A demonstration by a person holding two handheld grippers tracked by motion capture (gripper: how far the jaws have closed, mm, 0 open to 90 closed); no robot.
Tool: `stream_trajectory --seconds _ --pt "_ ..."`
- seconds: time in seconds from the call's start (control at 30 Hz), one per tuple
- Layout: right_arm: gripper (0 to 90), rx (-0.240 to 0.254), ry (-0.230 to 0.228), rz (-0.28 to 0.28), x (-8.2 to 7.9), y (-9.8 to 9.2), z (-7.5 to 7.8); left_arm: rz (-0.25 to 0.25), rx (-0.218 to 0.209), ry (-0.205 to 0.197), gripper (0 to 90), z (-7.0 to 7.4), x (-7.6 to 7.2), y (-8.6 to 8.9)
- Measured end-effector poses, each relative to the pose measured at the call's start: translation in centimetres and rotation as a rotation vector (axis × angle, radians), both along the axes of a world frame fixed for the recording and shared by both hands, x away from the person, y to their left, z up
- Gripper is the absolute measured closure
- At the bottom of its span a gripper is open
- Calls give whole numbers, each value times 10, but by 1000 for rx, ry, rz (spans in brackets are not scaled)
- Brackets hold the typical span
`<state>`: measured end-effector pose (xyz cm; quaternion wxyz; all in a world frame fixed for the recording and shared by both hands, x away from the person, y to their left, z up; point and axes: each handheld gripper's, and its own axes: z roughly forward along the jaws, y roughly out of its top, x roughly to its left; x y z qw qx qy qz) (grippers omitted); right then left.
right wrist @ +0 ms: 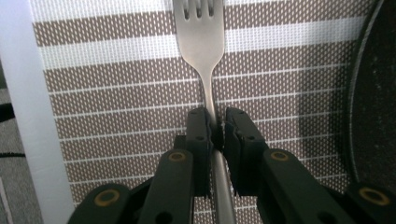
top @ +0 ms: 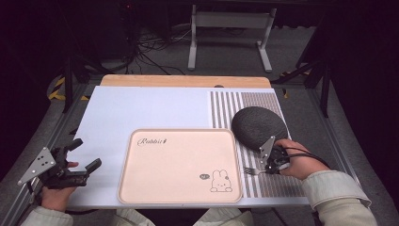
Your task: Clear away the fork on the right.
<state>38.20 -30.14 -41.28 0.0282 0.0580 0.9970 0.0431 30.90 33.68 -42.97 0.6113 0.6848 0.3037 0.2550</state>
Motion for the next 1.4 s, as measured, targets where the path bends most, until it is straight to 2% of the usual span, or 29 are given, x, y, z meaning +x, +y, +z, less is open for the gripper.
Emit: stream_trajectory --seconds 0.67,1.13,1.3,1.4 --pt "857 0 31 63 3 0 -1 -1 -5 0 0 0 0 0" --pt "862 -13 27 50 2 2 -1 0 -2 0 1 0 0 0" --pt "863 -10 32 39 2 1 0 1 -3 2 0 0 0 0" --pt "863 8 27 32 1 -2 0 2 -3 -1 0 0 0 0"
